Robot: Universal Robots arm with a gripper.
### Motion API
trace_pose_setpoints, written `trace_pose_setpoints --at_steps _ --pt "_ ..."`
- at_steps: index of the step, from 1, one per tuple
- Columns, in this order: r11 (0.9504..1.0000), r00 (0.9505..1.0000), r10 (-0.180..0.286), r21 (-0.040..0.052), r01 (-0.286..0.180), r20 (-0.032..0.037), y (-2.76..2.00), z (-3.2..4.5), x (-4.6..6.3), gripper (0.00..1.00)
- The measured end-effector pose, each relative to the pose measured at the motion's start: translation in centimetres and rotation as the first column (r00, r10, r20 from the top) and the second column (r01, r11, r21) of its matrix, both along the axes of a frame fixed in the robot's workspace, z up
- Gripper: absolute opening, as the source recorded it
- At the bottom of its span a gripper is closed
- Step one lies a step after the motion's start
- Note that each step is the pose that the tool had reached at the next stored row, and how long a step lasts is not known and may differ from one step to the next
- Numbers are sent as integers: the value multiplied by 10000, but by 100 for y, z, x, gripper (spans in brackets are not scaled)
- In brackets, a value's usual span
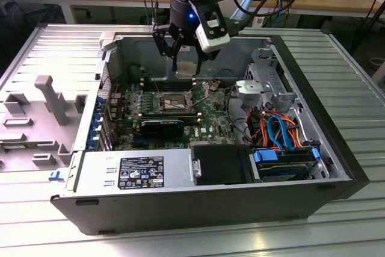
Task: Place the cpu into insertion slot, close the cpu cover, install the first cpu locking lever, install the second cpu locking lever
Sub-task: 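Place the cpu into insertion slot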
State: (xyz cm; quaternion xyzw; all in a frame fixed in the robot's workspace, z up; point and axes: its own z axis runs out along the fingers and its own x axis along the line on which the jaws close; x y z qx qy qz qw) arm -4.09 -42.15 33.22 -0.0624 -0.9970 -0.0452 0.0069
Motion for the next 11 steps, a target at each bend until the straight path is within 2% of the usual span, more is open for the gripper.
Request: trace_pose_setpoints --at_steps 11 --pt "9997 9997 -232 0 232 0 0 -8 0 54"
